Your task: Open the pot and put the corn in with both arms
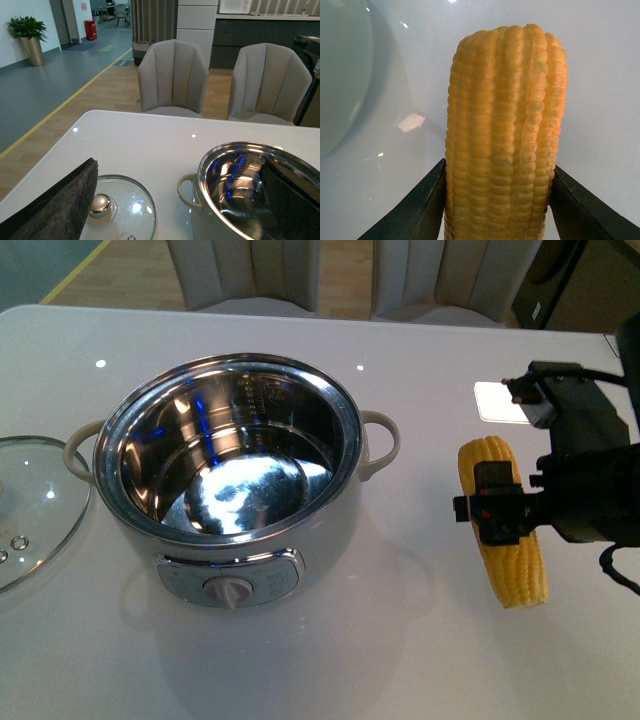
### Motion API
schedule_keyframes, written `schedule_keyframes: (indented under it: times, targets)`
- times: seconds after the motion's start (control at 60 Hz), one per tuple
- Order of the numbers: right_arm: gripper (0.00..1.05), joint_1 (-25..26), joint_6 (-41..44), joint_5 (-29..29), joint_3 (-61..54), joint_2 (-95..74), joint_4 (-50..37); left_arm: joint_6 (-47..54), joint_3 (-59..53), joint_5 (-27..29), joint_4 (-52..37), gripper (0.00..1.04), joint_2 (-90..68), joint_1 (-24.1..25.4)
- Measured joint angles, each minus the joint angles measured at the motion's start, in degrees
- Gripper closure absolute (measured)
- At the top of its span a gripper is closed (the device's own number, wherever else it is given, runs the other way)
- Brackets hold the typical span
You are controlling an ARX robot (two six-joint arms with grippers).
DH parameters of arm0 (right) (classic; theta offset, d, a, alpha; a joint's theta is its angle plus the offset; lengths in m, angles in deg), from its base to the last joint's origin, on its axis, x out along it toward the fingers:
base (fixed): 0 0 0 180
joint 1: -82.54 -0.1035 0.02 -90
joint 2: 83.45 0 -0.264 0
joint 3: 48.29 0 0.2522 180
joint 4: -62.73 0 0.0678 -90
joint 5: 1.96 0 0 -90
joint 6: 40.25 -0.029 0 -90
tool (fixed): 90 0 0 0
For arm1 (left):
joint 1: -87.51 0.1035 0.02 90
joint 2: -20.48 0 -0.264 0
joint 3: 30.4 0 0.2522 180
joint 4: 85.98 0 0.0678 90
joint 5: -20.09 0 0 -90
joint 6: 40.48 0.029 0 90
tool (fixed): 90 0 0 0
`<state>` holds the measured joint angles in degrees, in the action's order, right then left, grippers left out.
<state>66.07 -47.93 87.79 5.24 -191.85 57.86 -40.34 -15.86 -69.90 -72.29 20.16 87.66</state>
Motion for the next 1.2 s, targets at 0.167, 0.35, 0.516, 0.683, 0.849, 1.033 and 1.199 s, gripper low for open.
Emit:
schedule_keyframes:
  times: [0.167, 0.35, 0.516, 0.683, 0.849, 1.033, 1.199]
  targets:
    - [0.59, -0.2, 0.0, -1.0, 0.0, 2.5, 1.4, 0.0, 0.0, 0.0, 0.0, 0.07, 0.0, 0.0]
    - [0.59, -3.3, -1.6, -3.0, 0.5, 6.8, 3.3, 0.0, 0.0, 0.0, 0.0, 0.07, 0.0, 0.0]
    - [0.59, -8.0, -3.7, -4.5, 3.4, 9.6, 4.5, 0.0, 0.0, 0.0, 0.0, 0.07, 0.0, 0.0]
    - [0.59, -11.3, -6.1, -5.4, 6.4, 9.7, 5.1, 0.0, 0.0, 0.0, 0.0, 0.07, 0.0, 0.0]
    - [0.59, -13.5, -8.3, -6.0, 9.9, 9.3, 5.7, 0.0, 0.0, 0.0, 0.0, 0.07, 0.0, 0.0]
    - [0.58, -15.2, -10.6, -7.4, 13.5, 7.3, 6.8, 0.0, 0.0, 0.0, 0.0, 0.07, 0.0, 0.0]
    - [0.58, -16.6, -12.4, -7.7, 17.0, 3.8, 8.3, 0.0, 0.0, 0.0, 0.0, 0.07, 0.0, 0.0]
